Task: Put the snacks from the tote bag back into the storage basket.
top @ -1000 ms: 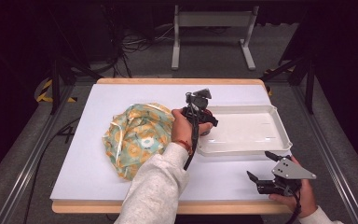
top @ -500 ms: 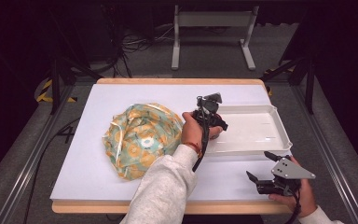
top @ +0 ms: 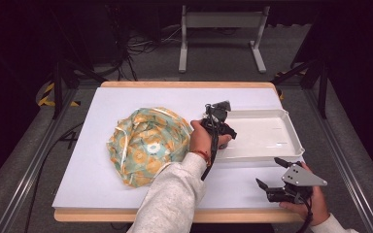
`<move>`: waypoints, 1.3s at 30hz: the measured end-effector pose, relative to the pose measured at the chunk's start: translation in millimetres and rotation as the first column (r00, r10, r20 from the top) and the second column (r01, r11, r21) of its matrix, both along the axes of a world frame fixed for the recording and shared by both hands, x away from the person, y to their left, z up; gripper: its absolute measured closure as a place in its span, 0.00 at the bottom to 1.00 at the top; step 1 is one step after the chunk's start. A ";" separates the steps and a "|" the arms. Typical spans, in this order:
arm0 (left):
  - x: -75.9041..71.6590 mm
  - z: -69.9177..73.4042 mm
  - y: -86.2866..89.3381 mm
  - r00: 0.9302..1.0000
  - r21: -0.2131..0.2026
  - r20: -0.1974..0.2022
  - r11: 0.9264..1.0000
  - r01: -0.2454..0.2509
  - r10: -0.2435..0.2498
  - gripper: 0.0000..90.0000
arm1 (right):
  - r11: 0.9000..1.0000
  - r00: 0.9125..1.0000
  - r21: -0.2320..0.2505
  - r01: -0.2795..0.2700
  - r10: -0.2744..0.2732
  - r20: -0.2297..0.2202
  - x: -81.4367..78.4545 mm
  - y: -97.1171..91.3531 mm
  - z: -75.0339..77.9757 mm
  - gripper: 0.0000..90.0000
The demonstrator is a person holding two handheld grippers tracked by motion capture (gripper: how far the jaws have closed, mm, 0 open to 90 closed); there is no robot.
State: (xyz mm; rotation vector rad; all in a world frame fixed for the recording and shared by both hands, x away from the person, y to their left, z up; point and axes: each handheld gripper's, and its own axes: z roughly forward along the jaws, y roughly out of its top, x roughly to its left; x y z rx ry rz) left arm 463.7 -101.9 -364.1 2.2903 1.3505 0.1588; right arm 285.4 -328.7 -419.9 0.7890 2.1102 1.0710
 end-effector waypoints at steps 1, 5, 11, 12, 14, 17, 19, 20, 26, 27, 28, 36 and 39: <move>-0.3 -0.2 0.0 1.000 0.001 0.002 1.000 0.000 0.000 0.29 | 1.000 1.000 0.000 0.000 0.000 -0.001 0.2 -0.1 -0.1 0.11; -0.4 -0.1 2.2 1.000 -0.013 0.002 1.000 0.021 -0.021 0.28 | 1.000 1.000 -0.001 0.000 0.000 -0.005 0.0 0.1 -0.3 0.11; -4.6 5.2 12.1 0.998 -0.049 0.006 0.997 0.056 -0.056 0.26 | 1.000 1.000 -0.005 -0.002 0.002 -0.008 0.5 0.1 -0.9 0.11; -5.8 5.3 14.2 0.998 -0.045 0.005 0.997 0.057 -0.057 0.25 | 1.000 1.000 -0.005 -0.001 0.001 -0.012 0.4 0.1 -0.8 0.11; -8.3 3.3 16.5 0.998 -0.064 -0.013 0.996 0.059 -0.060 0.25 | 1.000 1.000 -0.006 -0.001 0.000 -0.011 0.9 0.4 -1.2 0.11; -14.4 0.4 18.9 0.996 -0.075 -0.024 0.994 0.084 -0.086 0.22 | 1.000 1.000 -0.009 -0.004 0.004 -0.013 0.5 1.1 -1.1 0.11; -18.1 0.6 20.4 0.995 -0.083 -0.019 0.992 0.097 -0.099 0.22 | 1.000 1.000 -0.008 -0.004 0.004 -0.015 0.9 1.2 -1.3 0.11; -20.4 0.6 20.1 0.994 -0.083 -0.015 0.991 0.103 -0.105 0.22 | 1.000 1.000 -0.009 -0.005 0.005 -0.016 1.2 1.5 -1.3 0.11; -27.6 4.7 25.2 0.993 -0.076 0.015 0.990 0.120 -0.120 0.21 | 1.000 1.000 -0.013 -0.007 0.007 -0.018 1.5 1.8 -1.6 0.11; -27.5 5.1 27.2 0.993 -0.082 0.017 0.990 0.116 -0.115 0.20 | 1.000 1.000 -0.011 -0.007 0.007 -0.020 1.4 1.8 -1.4 0.11; -27.2 5.5 28.8 0.993 -0.082 0.015 0.990 0.117 -0.116 0.19 | 1.000 1.000 -0.012 -0.010 0.010 -0.018 1.4 1.8 -1.4 0.11; -21.5 10.9 47.5 0.994 -0.027 0.067 0.995 0.092 -0.090 0.16 | 1.000 1.000 -0.020 -0.011 0.010 -0.021 1.9 2.1 -2.6 0.11; -21.9 14.1 54.5 0.991 -0.027 0.090 0.994 0.101 -0.098 0.12 | 1.000 1.000 -0.018 -0.012 0.011 -0.023 1.9 2.3 -2.7 0.11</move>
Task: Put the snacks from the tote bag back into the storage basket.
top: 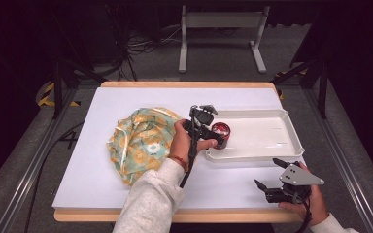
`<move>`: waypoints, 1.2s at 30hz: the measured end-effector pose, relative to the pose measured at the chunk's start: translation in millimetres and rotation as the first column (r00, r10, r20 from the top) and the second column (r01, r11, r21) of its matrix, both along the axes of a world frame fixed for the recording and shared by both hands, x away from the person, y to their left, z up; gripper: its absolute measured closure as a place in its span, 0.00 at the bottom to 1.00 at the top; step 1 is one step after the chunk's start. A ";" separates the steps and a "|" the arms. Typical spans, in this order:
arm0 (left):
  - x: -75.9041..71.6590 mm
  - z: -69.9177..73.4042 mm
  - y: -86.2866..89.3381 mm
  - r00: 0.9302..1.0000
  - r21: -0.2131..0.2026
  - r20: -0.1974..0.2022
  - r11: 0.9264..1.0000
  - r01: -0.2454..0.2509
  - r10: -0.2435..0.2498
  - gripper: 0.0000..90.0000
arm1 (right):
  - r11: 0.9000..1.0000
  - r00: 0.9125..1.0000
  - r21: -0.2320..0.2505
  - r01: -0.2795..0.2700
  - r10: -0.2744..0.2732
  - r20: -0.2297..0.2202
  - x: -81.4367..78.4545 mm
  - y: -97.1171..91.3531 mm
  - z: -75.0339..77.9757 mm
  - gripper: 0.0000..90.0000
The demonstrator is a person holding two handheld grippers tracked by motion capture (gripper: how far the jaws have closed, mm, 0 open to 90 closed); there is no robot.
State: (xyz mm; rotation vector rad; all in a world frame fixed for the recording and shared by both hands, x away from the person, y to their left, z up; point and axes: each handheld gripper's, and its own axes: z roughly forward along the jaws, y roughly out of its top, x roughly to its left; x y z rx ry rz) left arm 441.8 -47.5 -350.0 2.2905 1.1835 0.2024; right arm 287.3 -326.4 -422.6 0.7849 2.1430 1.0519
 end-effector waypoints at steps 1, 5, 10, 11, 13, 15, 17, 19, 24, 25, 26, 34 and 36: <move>-0.2 1.1 3.9 1.000 -0.003 0.008 1.000 -0.008 0.008 0.12 | 1.000 1.000 -0.001 0.000 0.000 0.000 0.0 -0.1 -0.1 0.11; 2.0 2.0 17.6 1.000 -0.022 0.017 1.000 -0.017 0.018 0.10 | 1.000 1.000 0.000 0.001 -0.001 -0.003 0.2 -0.4 -0.5 0.11; 1.6 3.6 26.9 0.999 -0.016 0.042 1.000 0.007 -0.006 0.09 | 1.000 1.000 -0.003 0.000 0.000 -0.004 0.5 0.0 -1.0 0.11; 0.8 3.9 28.5 0.999 -0.006 0.051 1.000 0.016 -0.015 0.09 | 1.000 1.000 -0.004 0.000 0.000 -0.008 0.8 0.4 -1.4 0.11; -0.8 4.2 34.5 0.998 0.009 0.061 1.000 0.016 -0.017 0.10 | 1.000 1.000 -0.007 0.000 0.000 -0.005 0.7 0.8 -1.6 0.11; -2.7 4.6 44.7 0.997 0.006 0.062 0.999 0.036 -0.037 0.11 | 1.000 1.000 -0.005 0.000 0.000 -0.006 1.0 0.8 -1.8 0.11; -3.9 4.6 48.7 0.997 0.009 0.065 0.999 0.034 -0.034 0.11 | 1.000 1.000 -0.006 0.002 -0.002 -0.007 1.9 0.8 -1.9 0.11; -4.6 5.3 54.9 0.997 0.006 0.072 1.000 0.028 -0.028 0.11 | 1.000 1.000 -0.004 0.004 -0.004 -0.011 2.4 0.9 -2.3 0.11; -6.6 5.2 68.1 0.996 0.027 0.082 0.999 0.045 -0.047 0.11 | 1.000 1.000 -0.007 0.003 -0.003 -0.016 3.5 2.1 -3.4 0.10; -6.6 5.2 68.1 0.996 0.027 0.082 0.999 0.045 -0.047 0.11 | 1.000 1.000 -0.007 0.003 -0.003 -0.016 3.5 2.1 -3.4 0.10; -6.6 4.2 69.9 0.996 0.037 0.076 0.998 0.048 -0.051 0.11 | 1.000 1.000 -0.005 0.003 -0.003 -0.018 3.6 2.2 -3.7 0.10; -10.9 3.4 84.6 0.994 0.094 0.095 0.994 0.049 -0.058 0.11 | 1.000 1.000 -0.005 0.008 -0.008 -0.021 3.7 1.2 -4.2 0.10; -12.1 3.6 89.5 0.993 0.094 0.099 0.994 0.049 -0.059 0.11 | 1.000 1.000 -0.003 0.009 -0.009 -0.021 3.8 0.9 -4.2 0.10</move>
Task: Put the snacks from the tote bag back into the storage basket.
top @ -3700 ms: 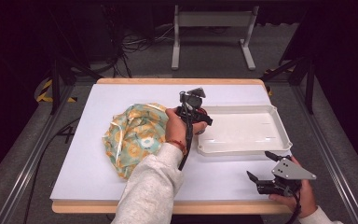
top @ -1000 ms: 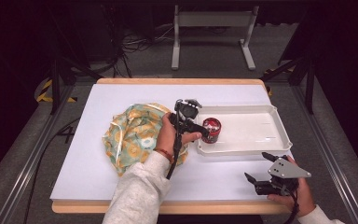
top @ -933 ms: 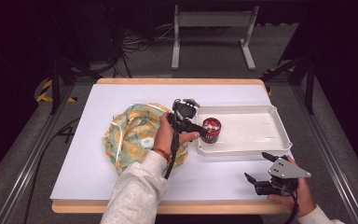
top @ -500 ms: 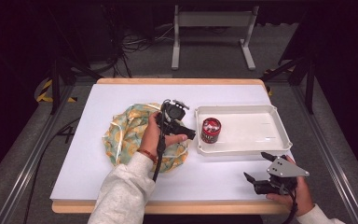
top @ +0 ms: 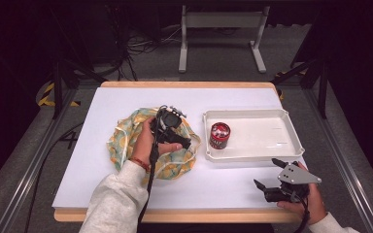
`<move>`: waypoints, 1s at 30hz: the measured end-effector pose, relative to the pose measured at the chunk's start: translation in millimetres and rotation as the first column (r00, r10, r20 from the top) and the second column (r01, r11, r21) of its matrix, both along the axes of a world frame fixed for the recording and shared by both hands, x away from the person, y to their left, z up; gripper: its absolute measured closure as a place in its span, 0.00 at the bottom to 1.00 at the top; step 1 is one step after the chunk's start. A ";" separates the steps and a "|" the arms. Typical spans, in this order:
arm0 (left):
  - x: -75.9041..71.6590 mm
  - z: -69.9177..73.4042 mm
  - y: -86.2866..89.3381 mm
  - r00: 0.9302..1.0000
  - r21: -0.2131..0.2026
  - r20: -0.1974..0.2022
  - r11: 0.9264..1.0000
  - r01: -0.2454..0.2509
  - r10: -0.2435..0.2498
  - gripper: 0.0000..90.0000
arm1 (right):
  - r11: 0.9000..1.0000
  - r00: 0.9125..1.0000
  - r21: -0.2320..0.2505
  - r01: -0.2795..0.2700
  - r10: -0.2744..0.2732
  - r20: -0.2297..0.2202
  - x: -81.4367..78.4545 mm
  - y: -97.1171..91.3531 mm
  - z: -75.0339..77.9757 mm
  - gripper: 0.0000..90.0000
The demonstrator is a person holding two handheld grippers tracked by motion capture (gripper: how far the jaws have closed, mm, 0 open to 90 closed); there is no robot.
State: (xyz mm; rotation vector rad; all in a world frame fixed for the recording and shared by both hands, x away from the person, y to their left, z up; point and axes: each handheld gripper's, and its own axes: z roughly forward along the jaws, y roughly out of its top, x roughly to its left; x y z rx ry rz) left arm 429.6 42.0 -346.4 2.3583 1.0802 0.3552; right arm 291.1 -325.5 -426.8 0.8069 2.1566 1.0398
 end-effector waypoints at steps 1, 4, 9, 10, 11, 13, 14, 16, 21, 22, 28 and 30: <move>-0.8 0.1 2.6 1.000 0.003 0.004 1.000 0.002 -0.002 0.11 | 1.000 1.000 0.001 0.001 -0.001 0.000 0.0 0.0 -0.1 0.10; -2.5 1.2 8.4 1.000 0.016 0.014 1.000 -0.002 0.001 0.11 | 1.000 1.000 0.001 -0.002 0.002 -0.003 0.1 0.6 -0.3 0.10; -7.2 2.9 20.6 1.000 0.021 0.024 1.000 0.011 -0.011 0.10 | 1.000 1.000 -0.002 -0.002 0.002 -0.007 0.6 1.2 -0.7 0.10; -8.1 2.9 22.7 1.000 0.020 0.029 1.000 0.012 -0.012 0.10 | 1.000 1.000 -0.003 -0.002 0.002 -0.007 0.7 1.3 -0.8 0.10; -8.9 2.9 24.8 0.999 0.022 0.033 1.000 0.016 -0.017 0.10 | 1.000 1.000 -0.004 -0.003 0.003 -0.008 0.7 1.4 -0.9 0.10; -10.9 2.1 29.0 0.999 0.039 0.048 0.999 0.018 -0.020 0.10 | 1.000 1.000 -0.007 -0.005 0.005 -0.007 0.5 1.7 -0.9 0.10; -11.8 1.8 31.4 0.998 0.038 0.051 0.999 0.026 -0.028 0.10 | 1.000 1.000 -0.006 -0.006 0.005 -0.007 0.5 1.6 -0.9 0.10; -13.3 0.7 36.2 0.998 0.037 0.053 0.999 0.032 -0.034 0.10 | 1.000 1.000 -0.005 -0.004 0.004 -0.007 0.5 1.4 -0.9 0.10; -15.8 -1.0 50.0 0.998 0.025 0.067 1.000 0.018 -0.020 0.10 | 1.000 1.000 -0.007 -0.005 0.005 -0.006 0.6 1.8 -1.0 0.10; -16.1 -1.6 52.6 0.998 0.025 0.065 1.000 0.016 -0.018 0.10 | 1.000 1.000 -0.009 -0.005 0.004 -0.006 0.6 1.8 -0.9 0.10; -20.8 -5.8 68.1 0.997 0.003 0.074 1.000 -0.007 0.007 0.08 | 1.000 1.000 -0.010 -0.008 0.008 -0.004 0.4 2.2 -0.8 0.10; -23.3 -8.4 73.8 0.997 -0.012 0.077 1.000 -0.008 0.009 0.07 | 1.000 1.000 -0.009 -0.009 0.009 -0.002 0.6 2.3 -0.5 0.10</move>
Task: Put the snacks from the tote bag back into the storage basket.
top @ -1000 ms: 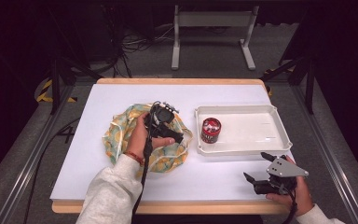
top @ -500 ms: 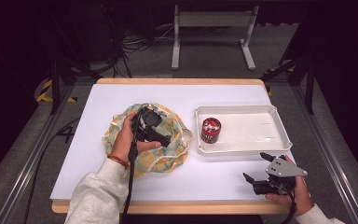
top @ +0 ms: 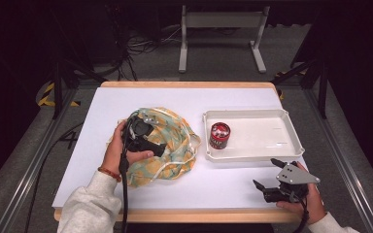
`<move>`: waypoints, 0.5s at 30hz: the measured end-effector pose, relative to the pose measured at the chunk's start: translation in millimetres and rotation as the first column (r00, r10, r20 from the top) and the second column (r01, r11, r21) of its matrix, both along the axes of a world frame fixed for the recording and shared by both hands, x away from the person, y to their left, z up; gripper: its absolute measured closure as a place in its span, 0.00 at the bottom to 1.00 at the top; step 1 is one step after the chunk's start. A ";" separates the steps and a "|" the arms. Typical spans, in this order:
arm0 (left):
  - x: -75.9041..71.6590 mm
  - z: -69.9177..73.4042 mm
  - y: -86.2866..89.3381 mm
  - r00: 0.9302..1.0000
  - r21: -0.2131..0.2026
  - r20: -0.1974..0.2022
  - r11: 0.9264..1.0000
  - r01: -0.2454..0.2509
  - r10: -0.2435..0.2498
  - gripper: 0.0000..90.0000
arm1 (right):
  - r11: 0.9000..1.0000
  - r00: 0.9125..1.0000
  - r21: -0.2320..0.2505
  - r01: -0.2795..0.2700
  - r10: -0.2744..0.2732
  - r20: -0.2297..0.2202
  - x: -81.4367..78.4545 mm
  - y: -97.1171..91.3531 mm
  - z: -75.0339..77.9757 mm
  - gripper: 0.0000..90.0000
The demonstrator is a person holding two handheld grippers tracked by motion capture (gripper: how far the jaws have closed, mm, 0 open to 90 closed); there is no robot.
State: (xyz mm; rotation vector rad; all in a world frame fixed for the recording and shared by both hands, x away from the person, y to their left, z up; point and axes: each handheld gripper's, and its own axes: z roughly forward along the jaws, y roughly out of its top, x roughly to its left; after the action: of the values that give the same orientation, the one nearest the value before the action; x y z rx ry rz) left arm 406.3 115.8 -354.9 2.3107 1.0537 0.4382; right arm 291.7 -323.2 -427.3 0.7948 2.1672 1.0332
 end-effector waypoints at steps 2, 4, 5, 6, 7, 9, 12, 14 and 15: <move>-2.3 -2.8 3.6 1.000 0.007 0.011 1.000 0.022 -0.022 0.05 | 1.000 1.000 0.001 0.000 0.000 -0.001 0.2 -0.1 0.0 0.10; -5.3 -5.7 5.7 0.999 0.008 0.017 1.000 0.030 -0.030 0.06 | 1.000 1.000 -0.001 -0.001 0.001 -0.001 0.2 0.2 -0.2 0.10; -6.9 -7.1 6.9 0.999 0.015 0.029 0.999 0.043 -0.043 0.05 | 1.000 1.000 -0.001 -0.001 0.001 -0.001 0.2 0.3 -0.1 0.10; -8.4 -8.4 7.6 0.998 0.022 0.037 0.999 0.045 -0.046 0.05 | 1.000 1.000 -0.001 -0.002 0.002 -0.001 0.2 0.6 -0.1 0.10; -9.5 -9.6 8.2 0.998 0.026 0.038 0.999 0.046 -0.047 0.05 | 1.000 1.000 -0.002 -0.003 0.003 0.000 0.0 0.8 -0.1 0.10; -10.8 -11.6 10.3 0.997 0.024 0.036 0.998 0.061 -0.062 0.04 | 1.000 1.000 -0.002 -0.003 0.003 0.000 0.0 1.0 -0.1 0.10; -14.4 -16.9 18.9 0.997 0.029 0.062 0.998 0.050 -0.052 0.04 | 1.000 1.000 -0.004 -0.007 0.007 -0.002 0.0 1.1 -0.4 0.10; -16.1 -18.2 23.5 0.996 0.029 0.071 0.998 0.048 -0.050 0.04 | 1.000 1.000 -0.003 -0.008 0.008 -0.004 0.1 1.0 -0.4 0.10; -17.1 -18.7 26.5 0.995 0.024 0.077 0.998 0.055 -0.056 0.04 | 1.000 1.000 -0.003 -0.009 0.009 -0.003 0.1 1.0 -0.5 0.10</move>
State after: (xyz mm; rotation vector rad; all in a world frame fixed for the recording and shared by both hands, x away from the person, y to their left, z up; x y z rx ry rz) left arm 389.2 142.3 -373.5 2.3172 0.9499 0.5154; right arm 291.8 -322.2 -427.8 0.7867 2.1764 1.0335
